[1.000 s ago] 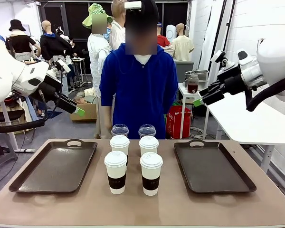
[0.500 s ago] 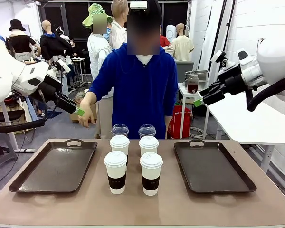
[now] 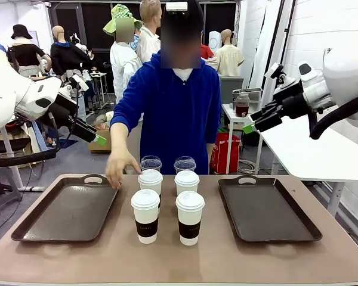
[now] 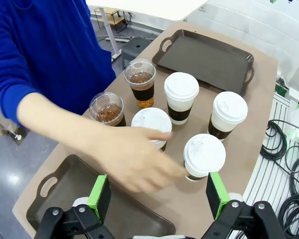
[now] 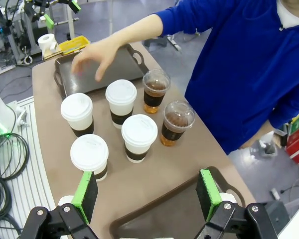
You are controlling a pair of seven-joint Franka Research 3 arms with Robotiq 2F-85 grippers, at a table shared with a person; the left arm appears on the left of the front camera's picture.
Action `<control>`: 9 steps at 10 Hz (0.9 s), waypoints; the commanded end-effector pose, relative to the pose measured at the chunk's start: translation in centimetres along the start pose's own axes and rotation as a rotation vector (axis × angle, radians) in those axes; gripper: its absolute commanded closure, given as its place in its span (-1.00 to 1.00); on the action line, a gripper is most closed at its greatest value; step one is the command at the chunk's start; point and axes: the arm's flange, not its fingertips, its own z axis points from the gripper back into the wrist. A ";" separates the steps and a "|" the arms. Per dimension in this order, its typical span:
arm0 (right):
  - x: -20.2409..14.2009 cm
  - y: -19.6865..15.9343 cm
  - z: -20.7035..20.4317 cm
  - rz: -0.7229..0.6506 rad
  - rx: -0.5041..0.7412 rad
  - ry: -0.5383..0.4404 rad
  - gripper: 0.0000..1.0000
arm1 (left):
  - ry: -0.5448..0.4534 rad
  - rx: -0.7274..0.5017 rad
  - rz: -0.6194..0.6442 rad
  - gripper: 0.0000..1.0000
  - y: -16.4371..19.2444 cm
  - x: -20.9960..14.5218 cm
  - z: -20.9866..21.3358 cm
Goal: Distribute the coffee onto the tray.
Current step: Pick up one iced Americano and place it on the right Handle tray.
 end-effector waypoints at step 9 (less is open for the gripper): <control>-0.2 -0.3 -0.4 0.014 0.019 -0.015 -1.00 | -0.001 -0.007 -0.001 -1.00 0.0 0.0 0.1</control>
